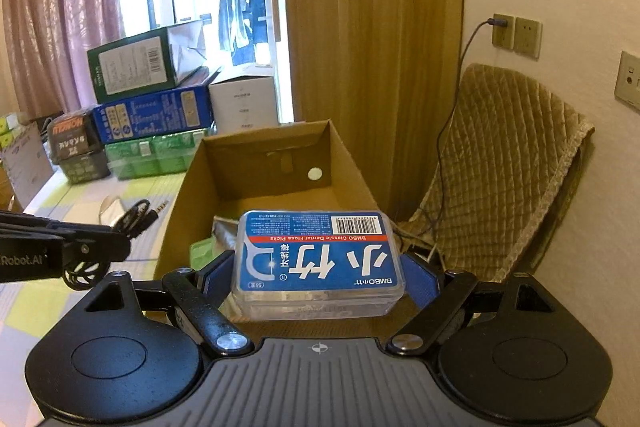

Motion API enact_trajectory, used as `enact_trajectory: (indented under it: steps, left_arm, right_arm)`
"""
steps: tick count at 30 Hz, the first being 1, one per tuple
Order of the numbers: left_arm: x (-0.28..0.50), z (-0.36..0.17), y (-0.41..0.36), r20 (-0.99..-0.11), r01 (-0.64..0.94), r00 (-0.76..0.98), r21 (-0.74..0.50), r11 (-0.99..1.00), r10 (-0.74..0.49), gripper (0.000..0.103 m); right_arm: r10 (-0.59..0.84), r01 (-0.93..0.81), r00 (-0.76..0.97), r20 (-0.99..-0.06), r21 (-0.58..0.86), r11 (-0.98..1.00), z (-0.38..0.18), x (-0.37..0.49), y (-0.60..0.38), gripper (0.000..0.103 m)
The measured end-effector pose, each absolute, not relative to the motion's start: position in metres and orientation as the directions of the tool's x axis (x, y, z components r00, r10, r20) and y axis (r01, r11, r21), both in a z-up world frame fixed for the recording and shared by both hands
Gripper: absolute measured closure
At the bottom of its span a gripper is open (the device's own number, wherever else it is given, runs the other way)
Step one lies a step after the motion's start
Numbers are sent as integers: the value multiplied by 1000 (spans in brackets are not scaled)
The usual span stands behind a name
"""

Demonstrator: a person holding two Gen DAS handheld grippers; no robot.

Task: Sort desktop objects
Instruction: 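Lower the cable and floss box over the cardboard box opening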

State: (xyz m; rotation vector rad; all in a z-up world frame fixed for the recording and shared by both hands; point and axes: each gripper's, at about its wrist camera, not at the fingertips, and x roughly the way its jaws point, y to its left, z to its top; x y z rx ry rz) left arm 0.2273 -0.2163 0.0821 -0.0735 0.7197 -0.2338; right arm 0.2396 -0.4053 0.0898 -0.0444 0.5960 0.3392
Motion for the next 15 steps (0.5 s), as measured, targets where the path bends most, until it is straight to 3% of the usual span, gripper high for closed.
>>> enact_trajectory:
  steps: [15]
  left_arm:
    - [269,69,-231,-673,213,697,-140,967,-250,92]
  right_arm:
    - [301,-322,766,-568,66,945,81,276,-410,20]
